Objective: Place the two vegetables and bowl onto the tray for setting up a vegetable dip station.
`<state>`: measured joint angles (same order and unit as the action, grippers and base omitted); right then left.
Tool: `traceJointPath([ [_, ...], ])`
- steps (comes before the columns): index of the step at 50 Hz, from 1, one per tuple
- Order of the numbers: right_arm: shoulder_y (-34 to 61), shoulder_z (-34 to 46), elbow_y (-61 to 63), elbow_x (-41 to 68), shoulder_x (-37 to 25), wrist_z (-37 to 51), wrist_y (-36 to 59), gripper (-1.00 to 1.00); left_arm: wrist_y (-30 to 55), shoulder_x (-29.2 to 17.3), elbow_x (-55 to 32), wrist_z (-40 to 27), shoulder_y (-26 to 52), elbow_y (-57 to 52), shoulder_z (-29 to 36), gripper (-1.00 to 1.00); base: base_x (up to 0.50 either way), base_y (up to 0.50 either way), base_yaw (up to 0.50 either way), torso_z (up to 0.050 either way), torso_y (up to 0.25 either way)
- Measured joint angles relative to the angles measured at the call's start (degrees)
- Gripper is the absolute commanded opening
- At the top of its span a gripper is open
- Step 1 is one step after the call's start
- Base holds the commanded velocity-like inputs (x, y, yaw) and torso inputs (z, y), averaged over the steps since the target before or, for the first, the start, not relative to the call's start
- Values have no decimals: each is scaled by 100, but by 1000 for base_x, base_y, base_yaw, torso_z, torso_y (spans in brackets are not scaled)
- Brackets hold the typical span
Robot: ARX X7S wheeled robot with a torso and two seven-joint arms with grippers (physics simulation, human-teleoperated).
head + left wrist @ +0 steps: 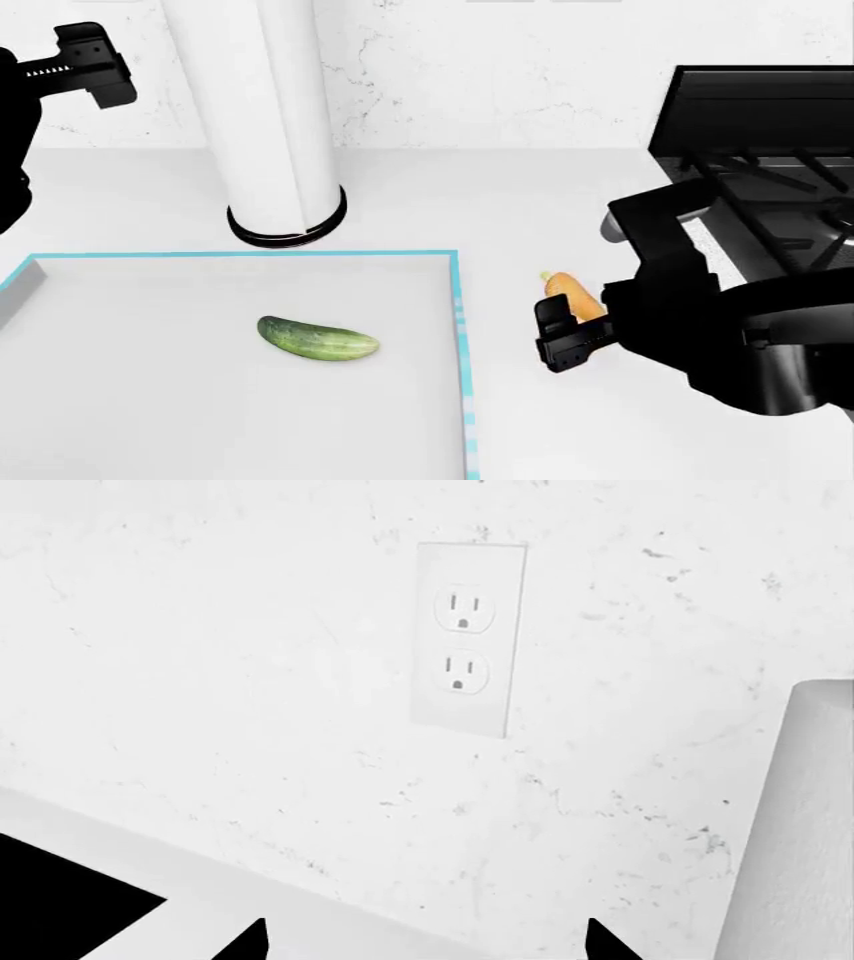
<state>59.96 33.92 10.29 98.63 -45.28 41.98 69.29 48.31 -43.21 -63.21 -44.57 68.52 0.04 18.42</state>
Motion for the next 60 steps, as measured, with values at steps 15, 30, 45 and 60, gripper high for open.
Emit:
traceJointPath([
  [15, -11, 56, 29, -43, 39, -169, -53, -100, -7, 1, 1, -2, -5, 4, 1, 100, 0, 0, 0, 0, 0],
  [30, 20, 90, 214, -129, -6, -40, -96, -100, -10, 10, 0, -3, 0, 10, 3, 100, 0, 0, 0, 0, 0],
  [45, 930, -239, 1052, 909, -190, 933, -244, -100, -14, -5, -8, -10, -21, 5, -5, 100, 0, 0, 0, 0, 0],
  [60, 2051, 190, 1738, 2168, 362, 1840, -273, -100, -9, -20, -26, -25, -35, -14, -19, 100, 0, 0, 0, 0, 0],
])
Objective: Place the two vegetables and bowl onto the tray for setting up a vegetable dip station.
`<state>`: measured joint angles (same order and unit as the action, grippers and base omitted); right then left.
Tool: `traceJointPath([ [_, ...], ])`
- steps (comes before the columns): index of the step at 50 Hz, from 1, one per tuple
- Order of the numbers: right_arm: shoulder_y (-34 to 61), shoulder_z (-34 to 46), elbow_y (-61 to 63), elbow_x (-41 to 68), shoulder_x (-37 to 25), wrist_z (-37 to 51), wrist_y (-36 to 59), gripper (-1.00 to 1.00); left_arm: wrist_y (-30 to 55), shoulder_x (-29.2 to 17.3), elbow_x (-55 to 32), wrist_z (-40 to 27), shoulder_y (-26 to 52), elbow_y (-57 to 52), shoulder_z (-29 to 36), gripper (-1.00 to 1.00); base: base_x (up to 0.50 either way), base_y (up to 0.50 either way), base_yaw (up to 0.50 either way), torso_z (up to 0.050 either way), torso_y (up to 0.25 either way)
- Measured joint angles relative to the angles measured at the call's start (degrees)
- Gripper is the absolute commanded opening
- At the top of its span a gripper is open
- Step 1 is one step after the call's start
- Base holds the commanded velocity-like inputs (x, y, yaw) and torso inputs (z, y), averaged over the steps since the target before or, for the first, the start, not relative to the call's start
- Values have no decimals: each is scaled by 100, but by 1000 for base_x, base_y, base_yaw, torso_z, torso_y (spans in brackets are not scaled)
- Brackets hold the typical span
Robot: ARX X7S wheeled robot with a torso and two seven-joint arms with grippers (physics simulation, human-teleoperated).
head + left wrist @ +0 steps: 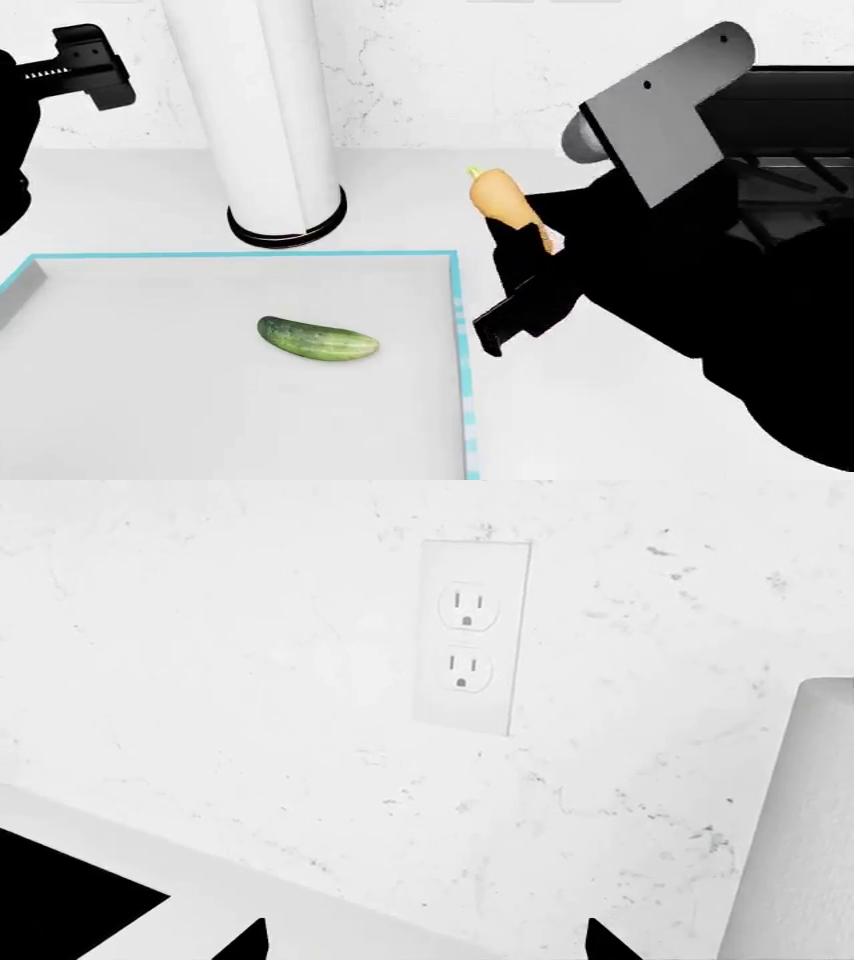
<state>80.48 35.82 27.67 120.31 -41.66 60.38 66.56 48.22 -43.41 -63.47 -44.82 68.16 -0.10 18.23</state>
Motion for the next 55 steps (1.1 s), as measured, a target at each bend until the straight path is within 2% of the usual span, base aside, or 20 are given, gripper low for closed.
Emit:
traceJointPath([
  [14, 541, 700, 277, 492, 983, 476, -104, -100, -11, -6, 3, -4, -32, -26, 5, 100, 0, 0, 0, 0, 0],
  [26, 851, 1008, 254, 617, 1573, 563, -175, -100, -45, -6, 17, 10, -82, -20, 9, 100, 0, 0, 0, 0, 0],
  [55, 553, 1210, -167, -110, 2046, -74, -31, -100, -102, -16, 30, 19, -177, -9, -2, 100, 0, 0, 0, 0, 0],
])
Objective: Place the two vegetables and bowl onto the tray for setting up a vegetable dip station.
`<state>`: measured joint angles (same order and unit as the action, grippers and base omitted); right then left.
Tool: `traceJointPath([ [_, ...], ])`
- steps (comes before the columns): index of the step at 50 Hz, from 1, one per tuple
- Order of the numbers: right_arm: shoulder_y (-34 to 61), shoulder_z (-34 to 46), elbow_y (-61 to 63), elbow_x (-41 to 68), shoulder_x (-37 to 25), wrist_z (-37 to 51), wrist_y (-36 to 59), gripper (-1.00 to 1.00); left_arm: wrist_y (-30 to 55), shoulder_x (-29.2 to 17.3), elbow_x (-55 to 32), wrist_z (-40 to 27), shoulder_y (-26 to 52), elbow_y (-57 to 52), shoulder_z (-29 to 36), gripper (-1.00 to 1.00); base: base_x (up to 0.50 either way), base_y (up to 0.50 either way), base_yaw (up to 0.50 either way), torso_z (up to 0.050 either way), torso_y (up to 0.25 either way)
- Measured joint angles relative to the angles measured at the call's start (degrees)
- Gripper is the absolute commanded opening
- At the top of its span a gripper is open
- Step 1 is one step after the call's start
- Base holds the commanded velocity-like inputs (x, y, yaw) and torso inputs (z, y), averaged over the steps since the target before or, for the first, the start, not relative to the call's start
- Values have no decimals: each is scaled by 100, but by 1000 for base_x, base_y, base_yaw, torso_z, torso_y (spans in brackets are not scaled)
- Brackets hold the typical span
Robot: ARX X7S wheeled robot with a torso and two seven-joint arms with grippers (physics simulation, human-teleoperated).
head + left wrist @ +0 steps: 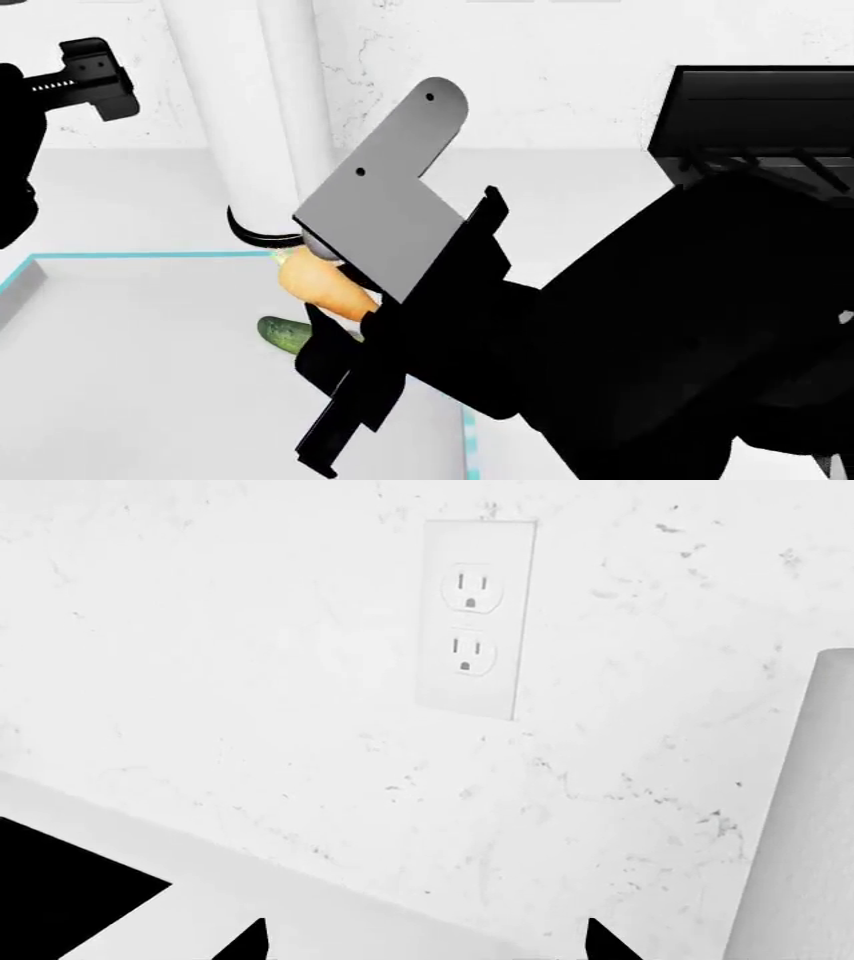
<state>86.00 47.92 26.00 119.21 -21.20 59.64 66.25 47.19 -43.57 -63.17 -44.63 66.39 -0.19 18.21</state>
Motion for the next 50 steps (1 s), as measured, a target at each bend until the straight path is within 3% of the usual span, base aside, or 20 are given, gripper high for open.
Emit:
traceJointPath([
  [34, -130, 260, 65, -109, 181, -145, -47, -100, -35, -20, 8, 3, -88, -6, -2, 100, 0, 0, 0, 0, 0],
  [35, -132, 262, 60, -113, 178, -149, -50, 100, -35, -20, 8, 3, -90, -6, -1, 100, 0, 0, 0, 0, 0],
  [50, -75, 264, 17, -150, 110, -154, -82, 100, -59, -15, 26, 17, -121, 6, 10, 100, 0, 0, 0, 0, 0],
])
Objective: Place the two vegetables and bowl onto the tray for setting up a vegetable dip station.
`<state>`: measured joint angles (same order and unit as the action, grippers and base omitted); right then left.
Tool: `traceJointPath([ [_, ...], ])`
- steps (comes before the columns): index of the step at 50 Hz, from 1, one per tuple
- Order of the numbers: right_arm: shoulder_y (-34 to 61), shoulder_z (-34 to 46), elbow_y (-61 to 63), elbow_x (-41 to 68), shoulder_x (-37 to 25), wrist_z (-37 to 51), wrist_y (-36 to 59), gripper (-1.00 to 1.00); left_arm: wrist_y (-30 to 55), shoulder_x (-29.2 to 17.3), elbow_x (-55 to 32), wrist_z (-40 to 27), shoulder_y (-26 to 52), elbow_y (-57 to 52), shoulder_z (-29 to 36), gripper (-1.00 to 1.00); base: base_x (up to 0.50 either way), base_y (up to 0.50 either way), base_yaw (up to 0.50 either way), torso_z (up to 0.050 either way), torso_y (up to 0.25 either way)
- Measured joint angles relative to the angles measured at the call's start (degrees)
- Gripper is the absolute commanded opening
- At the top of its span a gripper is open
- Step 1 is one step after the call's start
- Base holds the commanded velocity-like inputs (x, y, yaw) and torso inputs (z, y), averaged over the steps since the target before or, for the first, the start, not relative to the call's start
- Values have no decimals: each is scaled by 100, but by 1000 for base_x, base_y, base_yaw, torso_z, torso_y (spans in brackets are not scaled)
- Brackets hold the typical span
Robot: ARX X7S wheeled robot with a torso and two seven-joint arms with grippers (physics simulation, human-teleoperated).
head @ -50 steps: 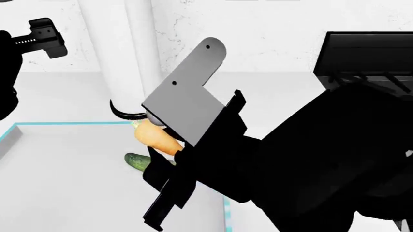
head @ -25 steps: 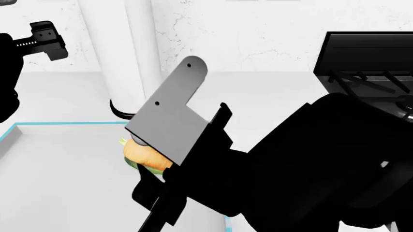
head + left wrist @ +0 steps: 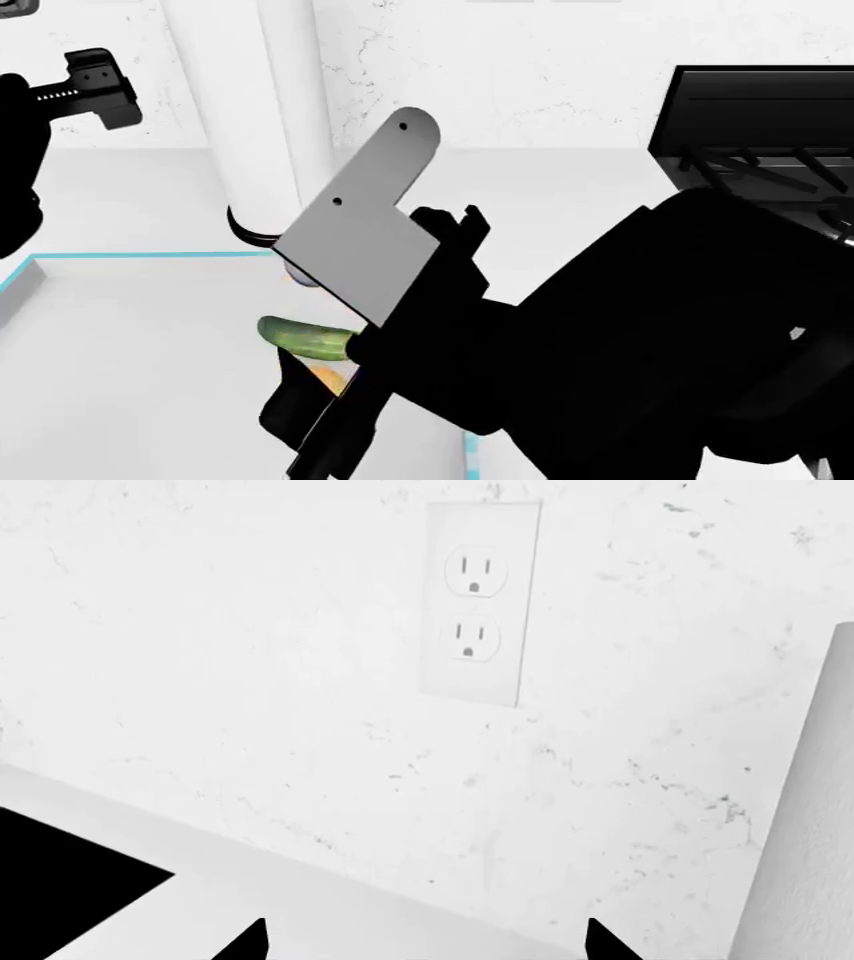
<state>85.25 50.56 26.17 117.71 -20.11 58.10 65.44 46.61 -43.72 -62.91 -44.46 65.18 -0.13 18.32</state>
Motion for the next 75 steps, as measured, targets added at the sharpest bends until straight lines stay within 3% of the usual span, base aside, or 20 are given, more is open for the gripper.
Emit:
traceJointPath([
  [21, 569, -340, 161, 265, -380, 475, -328, 100, -29, -20, -8, -8, -79, -51, -11, 100, 0, 0, 0, 0, 0],
  [38, 791, -1064, 750, -67, -1401, 1439, -805, 100, 179, -189, -272, -101, 75, -552, -109, 100, 0, 0, 0, 0, 0],
  [53, 221, -1601, 789, -665, -2234, 1604, -1281, 100, 277, -260, -396, -144, 165, -745, -155, 100, 0, 0, 0, 0, 0],
  [75, -449, -1921, 671, -1441, -2721, 1406, -1671, 100, 246, -277, -422, -147, 96, -780, -178, 100, 0, 0, 0, 0, 0],
])
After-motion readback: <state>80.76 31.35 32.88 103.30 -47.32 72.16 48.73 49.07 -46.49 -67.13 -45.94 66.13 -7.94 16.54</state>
